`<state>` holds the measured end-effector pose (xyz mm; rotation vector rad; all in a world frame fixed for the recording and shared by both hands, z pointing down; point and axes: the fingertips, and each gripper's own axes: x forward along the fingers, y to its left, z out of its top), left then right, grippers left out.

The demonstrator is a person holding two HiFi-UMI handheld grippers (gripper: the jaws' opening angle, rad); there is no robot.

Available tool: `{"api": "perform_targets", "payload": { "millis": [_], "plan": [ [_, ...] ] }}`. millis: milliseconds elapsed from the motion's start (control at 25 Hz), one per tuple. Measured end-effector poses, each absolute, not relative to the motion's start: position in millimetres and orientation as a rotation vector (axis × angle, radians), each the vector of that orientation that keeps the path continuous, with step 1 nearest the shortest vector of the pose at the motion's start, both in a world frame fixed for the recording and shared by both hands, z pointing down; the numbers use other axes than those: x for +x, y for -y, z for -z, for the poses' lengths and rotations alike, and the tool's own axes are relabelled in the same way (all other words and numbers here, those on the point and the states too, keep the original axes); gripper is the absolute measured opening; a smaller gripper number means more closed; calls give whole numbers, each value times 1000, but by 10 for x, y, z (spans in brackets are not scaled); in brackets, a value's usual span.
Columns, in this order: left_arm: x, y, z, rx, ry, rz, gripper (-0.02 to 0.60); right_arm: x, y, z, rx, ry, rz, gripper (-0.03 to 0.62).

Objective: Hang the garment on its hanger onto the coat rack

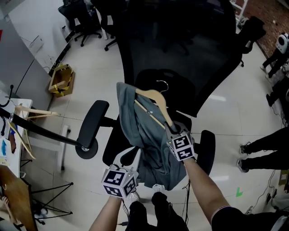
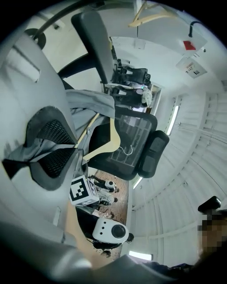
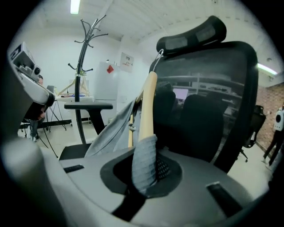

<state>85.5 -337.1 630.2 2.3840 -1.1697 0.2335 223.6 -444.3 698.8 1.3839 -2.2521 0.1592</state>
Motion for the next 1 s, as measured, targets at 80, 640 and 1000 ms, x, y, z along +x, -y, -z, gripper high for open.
{"api": "perform_targets", "payload": {
  "millis": [80, 640, 1000],
  "plan": [
    [786, 3326, -6123, 2407, 1178, -222, 29, 2259, 4363, -6708, 1409, 2256, -108, 31],
    [80, 2718, -4538, 2628, 1190, -43, 5, 2056, 3267, -4459, 1525, 2293, 285, 31],
    [-267, 2374, -3603, 2785, 1185, 23, 5, 1756, 2615, -3493, 1488, 2362, 410, 31]
  ]
}}
